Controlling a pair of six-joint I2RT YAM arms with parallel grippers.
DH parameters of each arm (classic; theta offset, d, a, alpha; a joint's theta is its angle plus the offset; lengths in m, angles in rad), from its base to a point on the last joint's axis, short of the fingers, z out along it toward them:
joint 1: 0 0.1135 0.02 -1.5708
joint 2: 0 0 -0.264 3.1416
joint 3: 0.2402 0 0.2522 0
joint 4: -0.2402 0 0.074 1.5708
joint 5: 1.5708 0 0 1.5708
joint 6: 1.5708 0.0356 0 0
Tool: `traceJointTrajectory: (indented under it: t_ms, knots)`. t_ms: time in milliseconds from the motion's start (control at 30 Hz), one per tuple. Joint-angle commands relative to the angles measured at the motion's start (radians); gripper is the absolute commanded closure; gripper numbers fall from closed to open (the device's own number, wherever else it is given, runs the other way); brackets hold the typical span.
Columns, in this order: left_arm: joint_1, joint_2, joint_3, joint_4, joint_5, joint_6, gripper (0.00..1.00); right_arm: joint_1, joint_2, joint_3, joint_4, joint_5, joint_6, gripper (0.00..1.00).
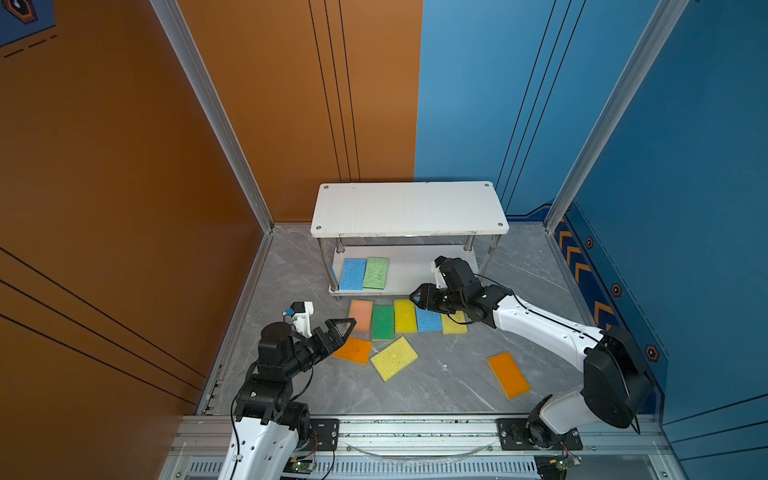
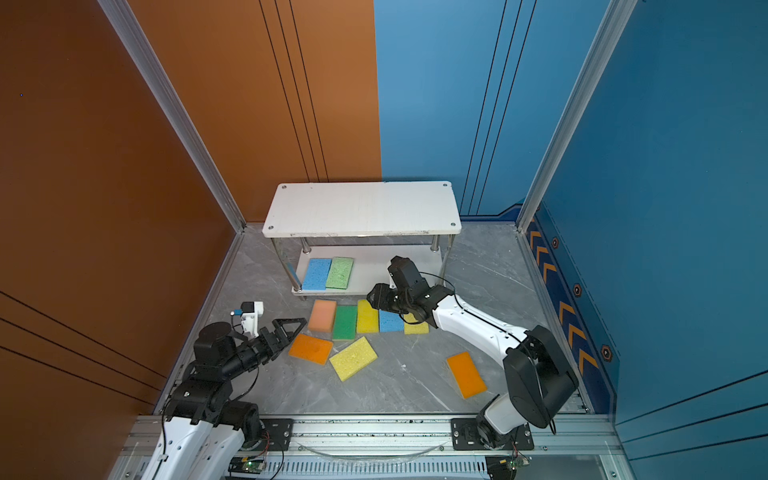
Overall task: Place and organize the cleaning sponges onto the shelf
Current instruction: 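Open the right gripper and withdraw it from the lower shelf, then move the right gripper to the large pale yellow sponge while left arm extends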
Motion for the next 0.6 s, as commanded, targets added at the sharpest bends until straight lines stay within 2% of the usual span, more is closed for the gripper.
traceJointTrajectory:
  t_ms: [0, 267, 400, 567]
  knots:
    - [-0.061, 0.038, -0.035, 0.086, -0.008, -0.022, 0.02, -0.04, -0.067, -0.052, -0.123, 0.025, -0.069, 0.44]
    - [-0.323, 0.221, -0.053, 0.304, -0.182, -0.034, 0.02, -0.148, -0.158, -0.169, -0.255, 0.025, -0.153, 0.42]
    - [-0.391, 0.335, -0.025, 0.354, -0.205, -0.019, 0.02, -0.188, -0.156, -0.202, -0.279, 0.044, -0.186, 0.41]
    - [-0.439, 0.393, -0.001, 0.364, -0.226, -0.003, 0.02, -0.221, -0.11, -0.214, -0.28, 0.057, -0.217, 0.41]
